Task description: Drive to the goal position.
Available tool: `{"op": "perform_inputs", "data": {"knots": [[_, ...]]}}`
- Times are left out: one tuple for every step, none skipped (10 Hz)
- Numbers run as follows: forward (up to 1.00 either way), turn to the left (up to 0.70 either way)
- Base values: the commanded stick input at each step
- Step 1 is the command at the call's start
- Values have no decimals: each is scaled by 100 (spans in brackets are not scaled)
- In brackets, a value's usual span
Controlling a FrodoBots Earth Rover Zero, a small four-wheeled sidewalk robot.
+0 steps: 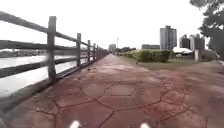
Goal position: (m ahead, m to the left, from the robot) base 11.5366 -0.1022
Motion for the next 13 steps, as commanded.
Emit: {"op": "perform_inputs", "data": {"knots": [[70,0],[70,0],[70,0],[70,0],[70,0],[70,0],[70,0],[70,0],[70,0],[70,0],[70,0],[70,0],[70,0]]}}
